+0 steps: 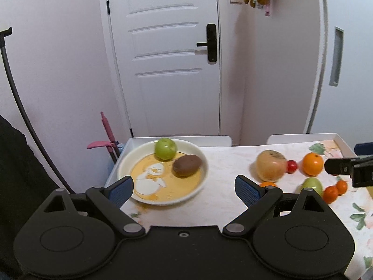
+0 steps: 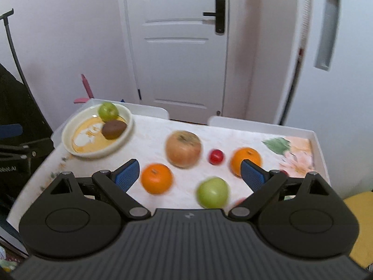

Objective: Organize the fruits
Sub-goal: 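Move both tools back over the remaining fruit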

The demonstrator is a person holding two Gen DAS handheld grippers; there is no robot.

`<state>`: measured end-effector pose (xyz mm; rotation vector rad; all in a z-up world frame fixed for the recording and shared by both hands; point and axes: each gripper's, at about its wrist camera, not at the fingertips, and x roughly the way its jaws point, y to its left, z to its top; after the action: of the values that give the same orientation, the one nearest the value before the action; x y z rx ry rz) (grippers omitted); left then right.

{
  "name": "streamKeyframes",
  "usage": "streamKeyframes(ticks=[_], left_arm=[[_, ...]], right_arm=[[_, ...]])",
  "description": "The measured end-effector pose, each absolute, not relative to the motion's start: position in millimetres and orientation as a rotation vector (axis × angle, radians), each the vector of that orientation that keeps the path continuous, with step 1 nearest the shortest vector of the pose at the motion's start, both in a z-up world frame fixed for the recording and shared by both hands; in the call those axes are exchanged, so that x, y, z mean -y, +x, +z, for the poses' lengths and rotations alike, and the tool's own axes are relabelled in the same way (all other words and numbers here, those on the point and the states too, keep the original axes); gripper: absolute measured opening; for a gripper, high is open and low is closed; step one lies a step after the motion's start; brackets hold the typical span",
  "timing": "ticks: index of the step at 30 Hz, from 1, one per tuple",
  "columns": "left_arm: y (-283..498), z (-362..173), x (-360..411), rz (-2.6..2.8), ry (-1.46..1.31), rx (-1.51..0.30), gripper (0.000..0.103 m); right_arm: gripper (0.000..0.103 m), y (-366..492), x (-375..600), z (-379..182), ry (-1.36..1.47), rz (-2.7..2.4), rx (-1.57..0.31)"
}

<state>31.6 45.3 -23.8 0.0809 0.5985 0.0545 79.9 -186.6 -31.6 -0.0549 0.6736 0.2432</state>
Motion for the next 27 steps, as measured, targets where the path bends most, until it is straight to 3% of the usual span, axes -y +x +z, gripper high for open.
streamKeyframes(ticks=[18, 27], left_arm=[[68, -110, 52, -0.007, 0.134, -0.605, 0.095], [95, -146, 73, -0.04, 0.175, -0.632, 0.088]], right_arm=[[0.103, 73, 264, -125, -0.048, 0.181, -0.695], [0.091, 80, 262, -153, 0.007, 0.136, -0.704]])
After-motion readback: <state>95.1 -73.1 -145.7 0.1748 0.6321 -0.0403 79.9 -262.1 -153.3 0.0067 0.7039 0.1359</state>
